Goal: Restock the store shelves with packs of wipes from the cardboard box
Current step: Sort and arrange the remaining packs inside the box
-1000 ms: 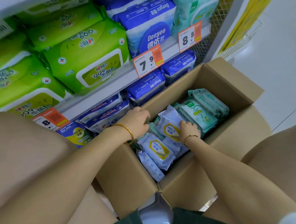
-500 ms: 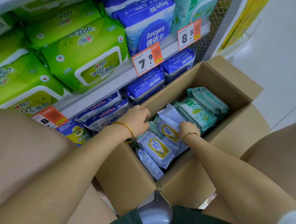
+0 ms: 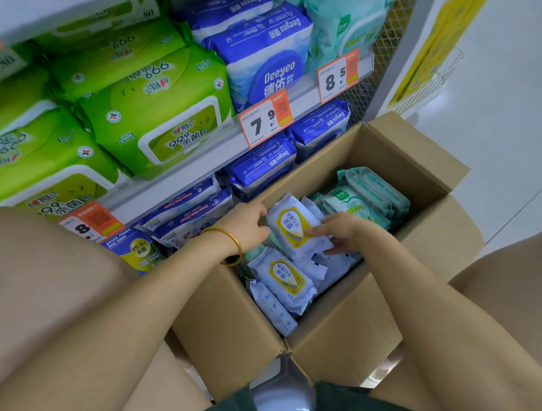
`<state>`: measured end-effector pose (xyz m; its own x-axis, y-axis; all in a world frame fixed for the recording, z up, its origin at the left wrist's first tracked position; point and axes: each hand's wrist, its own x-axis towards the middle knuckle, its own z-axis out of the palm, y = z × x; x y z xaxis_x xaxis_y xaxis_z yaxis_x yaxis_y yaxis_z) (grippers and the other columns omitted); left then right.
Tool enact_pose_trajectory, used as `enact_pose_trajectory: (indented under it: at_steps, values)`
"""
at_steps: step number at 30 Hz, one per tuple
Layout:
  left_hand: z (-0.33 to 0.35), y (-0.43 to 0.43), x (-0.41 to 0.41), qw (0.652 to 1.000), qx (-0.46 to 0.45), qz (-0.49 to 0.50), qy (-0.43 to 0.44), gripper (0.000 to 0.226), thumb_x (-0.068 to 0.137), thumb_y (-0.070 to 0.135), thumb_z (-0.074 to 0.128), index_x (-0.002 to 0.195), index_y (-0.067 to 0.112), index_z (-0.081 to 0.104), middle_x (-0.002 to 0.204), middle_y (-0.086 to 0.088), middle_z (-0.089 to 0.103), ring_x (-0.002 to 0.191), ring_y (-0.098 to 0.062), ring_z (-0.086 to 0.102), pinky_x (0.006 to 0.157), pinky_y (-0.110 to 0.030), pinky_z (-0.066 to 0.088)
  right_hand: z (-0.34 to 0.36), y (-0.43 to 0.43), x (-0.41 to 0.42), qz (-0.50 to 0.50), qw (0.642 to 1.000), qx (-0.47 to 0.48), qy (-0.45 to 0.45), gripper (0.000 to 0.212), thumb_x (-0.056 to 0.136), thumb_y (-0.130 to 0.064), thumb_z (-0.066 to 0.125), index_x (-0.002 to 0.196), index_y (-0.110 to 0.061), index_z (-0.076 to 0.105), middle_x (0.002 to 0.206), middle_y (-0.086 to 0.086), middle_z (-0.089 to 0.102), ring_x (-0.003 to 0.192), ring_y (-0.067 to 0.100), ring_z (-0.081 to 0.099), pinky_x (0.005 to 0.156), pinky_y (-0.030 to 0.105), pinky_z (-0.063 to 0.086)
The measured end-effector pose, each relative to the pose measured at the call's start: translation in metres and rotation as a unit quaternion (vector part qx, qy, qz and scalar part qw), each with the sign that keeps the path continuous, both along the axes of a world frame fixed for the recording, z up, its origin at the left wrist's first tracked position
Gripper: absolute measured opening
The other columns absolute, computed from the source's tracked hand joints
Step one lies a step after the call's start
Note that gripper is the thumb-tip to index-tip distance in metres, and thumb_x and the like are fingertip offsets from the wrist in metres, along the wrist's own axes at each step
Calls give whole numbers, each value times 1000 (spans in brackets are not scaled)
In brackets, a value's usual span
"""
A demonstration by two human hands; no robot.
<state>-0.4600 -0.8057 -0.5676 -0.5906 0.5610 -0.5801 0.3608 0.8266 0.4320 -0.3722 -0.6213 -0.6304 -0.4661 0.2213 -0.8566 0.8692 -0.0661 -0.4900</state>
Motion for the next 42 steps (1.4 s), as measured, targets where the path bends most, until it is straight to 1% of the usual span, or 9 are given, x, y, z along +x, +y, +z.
enact_pose_trajectory:
  at_steps: [6,9,11,19,24,28,31,34,42]
  values:
    - [3,-2,4,942,49,243,-225,13,92,14,48,81,14,41,78,-8,42,65,-20,43,56,-26,41,6,-5,21,33,973,-226,23,17,88,-20,64,103,-14,64,101,0,69,92,17,65,80,32,55]
    - [10,-5,11,924,82,262,-265,14,92,19,55,99,7,52,89,-12,63,68,-19,60,56,-27,54,10,-16,25,63,946,-307,88,34,69,-19,79,101,-18,67,96,-1,73,87,16,70,80,32,57]
    - [15,-6,14,911,122,265,-291,35,88,16,62,120,4,52,112,-15,66,88,-26,66,76,-40,58,20,-21,24,79,933,-328,125,45,61,-15,84,102,-19,66,94,0,73,83,16,71,73,30,59]
    - [51,-20,9,904,273,197,-262,49,83,-3,64,128,2,46,127,-17,60,112,-31,60,98,-48,48,83,-21,6,154,949,-186,204,30,85,-8,64,112,-19,61,110,2,67,94,19,66,81,35,58]
    - [95,-25,1,904,306,150,-257,41,85,-9,56,125,-4,49,97,-6,73,82,-14,70,83,-30,57,135,-9,0,86,942,-135,294,35,89,-12,59,123,-15,53,112,10,67,92,23,68,88,41,54]
    - [138,-26,-6,955,246,61,-152,75,62,23,78,128,7,45,126,-13,59,114,-29,59,101,-47,46,177,1,-7,49,928,-75,363,40,90,-13,58,129,-16,50,113,8,65,82,19,69,82,39,58]
    - [162,-23,-8,973,214,22,-86,63,64,32,75,117,11,48,123,-14,58,115,-30,56,102,-47,44,198,5,-13,93,925,-58,365,40,91,-11,56,131,-14,50,114,5,64,84,17,68,72,32,60]
    - [179,-20,-14,968,238,25,-75,35,83,11,69,112,14,50,112,-8,60,101,-18,56,91,-30,47,207,9,-17,114,918,-48,376,31,92,-12,54,123,-11,56,109,6,68,88,18,68,75,33,60]
    - [204,-29,-31,945,311,69,-74,55,80,-10,62,120,23,46,105,10,60,83,6,62,67,-10,53,220,11,-33,43,877,-52,476,9,92,-6,53,95,-13,58,79,-3,74,70,13,71,60,30,60]
